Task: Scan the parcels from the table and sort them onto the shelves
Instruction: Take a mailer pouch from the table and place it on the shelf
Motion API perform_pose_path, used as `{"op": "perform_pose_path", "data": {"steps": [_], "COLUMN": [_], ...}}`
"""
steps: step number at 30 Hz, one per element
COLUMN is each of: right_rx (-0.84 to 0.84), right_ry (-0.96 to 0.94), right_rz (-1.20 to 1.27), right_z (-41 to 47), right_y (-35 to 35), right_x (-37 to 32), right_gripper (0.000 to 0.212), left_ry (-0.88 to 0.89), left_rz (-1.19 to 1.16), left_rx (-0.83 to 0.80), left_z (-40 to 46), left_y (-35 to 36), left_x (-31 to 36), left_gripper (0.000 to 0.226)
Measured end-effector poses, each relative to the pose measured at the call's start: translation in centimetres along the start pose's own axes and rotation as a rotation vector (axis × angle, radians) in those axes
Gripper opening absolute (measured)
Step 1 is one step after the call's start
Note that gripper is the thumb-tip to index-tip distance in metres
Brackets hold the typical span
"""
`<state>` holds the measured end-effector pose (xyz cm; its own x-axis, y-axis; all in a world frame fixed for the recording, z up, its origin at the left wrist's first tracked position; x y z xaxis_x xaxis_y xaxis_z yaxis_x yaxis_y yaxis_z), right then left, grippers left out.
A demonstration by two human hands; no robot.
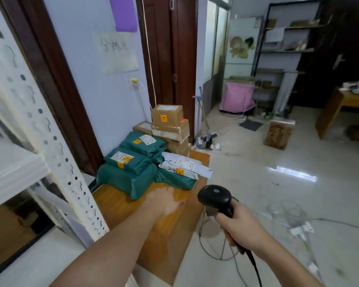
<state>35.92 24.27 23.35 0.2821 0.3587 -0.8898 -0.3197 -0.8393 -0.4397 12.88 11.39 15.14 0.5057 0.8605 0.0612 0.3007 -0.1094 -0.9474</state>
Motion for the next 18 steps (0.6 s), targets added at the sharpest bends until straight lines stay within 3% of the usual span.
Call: {"op": "perform_pose_path", "data": {"steps": [5, 11, 18], "right_rx": [0.042, 0.09, 0.01], "right_ry": [0.04, 0.061, 0.074], "right_rz": [-0.002, -0.031, -0.041], "right_z": [7.7, 16.9, 26.5], "right_y": [-2.8, -5.5, -8.0], "right_x": [1.2, 2.1, 4.1], "right_gripper": [0.008, 0.004, 0.002], "left_ry": [0.003, -0.033, -0.126], "left_rz": [-0.001, -0.065, -0.231], "left_rx": [-0.034, -0.057, -0.16], "left_z": [9.6, 19.0, 27.5], "left_y": [-0.1, -0.3, 1.3], "left_x": [2.5, 3.8, 4.2], "left_gripper": [0.091, 0.076, 0.074]}}
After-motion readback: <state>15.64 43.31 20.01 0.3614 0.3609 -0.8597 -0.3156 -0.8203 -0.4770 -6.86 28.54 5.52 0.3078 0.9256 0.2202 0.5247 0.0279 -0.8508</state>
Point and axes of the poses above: each hand's wrist, its own z-axis towards the middle knuckle, its own y-axis out of the palm, x = y × z, the point moved 2 cm from there along z, towards the middle knuckle, and after that the axes turned 3 degrees about -y, right-handed, at the moved point
